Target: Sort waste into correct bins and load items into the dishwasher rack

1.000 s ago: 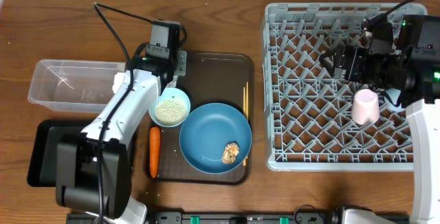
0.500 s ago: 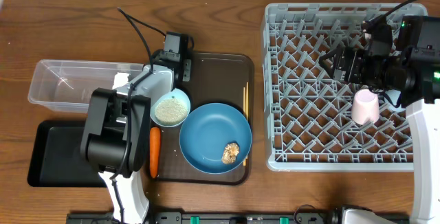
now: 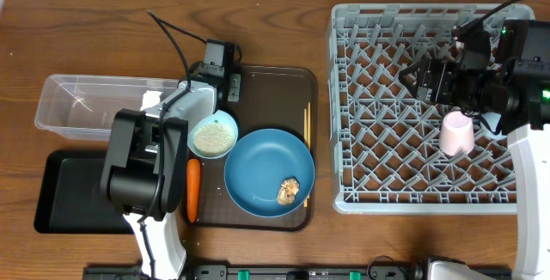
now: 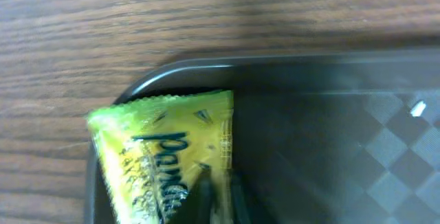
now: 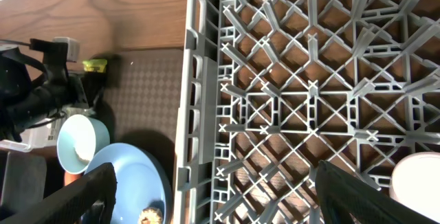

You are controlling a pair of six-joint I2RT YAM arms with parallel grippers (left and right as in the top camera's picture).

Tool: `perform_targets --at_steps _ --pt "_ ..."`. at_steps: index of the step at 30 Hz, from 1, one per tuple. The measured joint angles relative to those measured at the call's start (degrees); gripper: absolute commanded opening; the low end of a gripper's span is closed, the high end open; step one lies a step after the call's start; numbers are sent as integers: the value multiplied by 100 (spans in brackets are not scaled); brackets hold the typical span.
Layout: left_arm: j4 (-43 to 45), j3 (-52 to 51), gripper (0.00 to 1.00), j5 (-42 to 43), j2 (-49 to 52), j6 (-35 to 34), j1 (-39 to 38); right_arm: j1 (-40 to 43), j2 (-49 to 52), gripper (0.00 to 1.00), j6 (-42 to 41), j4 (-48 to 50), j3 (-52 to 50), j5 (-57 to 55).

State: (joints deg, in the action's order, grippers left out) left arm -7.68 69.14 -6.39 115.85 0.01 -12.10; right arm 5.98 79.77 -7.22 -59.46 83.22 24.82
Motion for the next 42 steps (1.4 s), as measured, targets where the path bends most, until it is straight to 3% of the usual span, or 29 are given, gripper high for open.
perform_targets --at_steps 10,21,33,38,42 --pt "-632 52 6 28 -190 0 -74 0 0 86 0 0 0 -2" --pt "-1200 52 6 24 -1655 0 -496 0 0 86 2 -2 0 -2" --pt "-2070 52 6 -922 -2693 -629 -186 0 0 86 2 17 0 -2" --pt "-2059 52 17 -549 -2824 -614 -37 0 0 86 0 20 0 -2" --pt "-1941 50 36 -262 -2422 -424 -116 0 0 86 0 17 0 -2"
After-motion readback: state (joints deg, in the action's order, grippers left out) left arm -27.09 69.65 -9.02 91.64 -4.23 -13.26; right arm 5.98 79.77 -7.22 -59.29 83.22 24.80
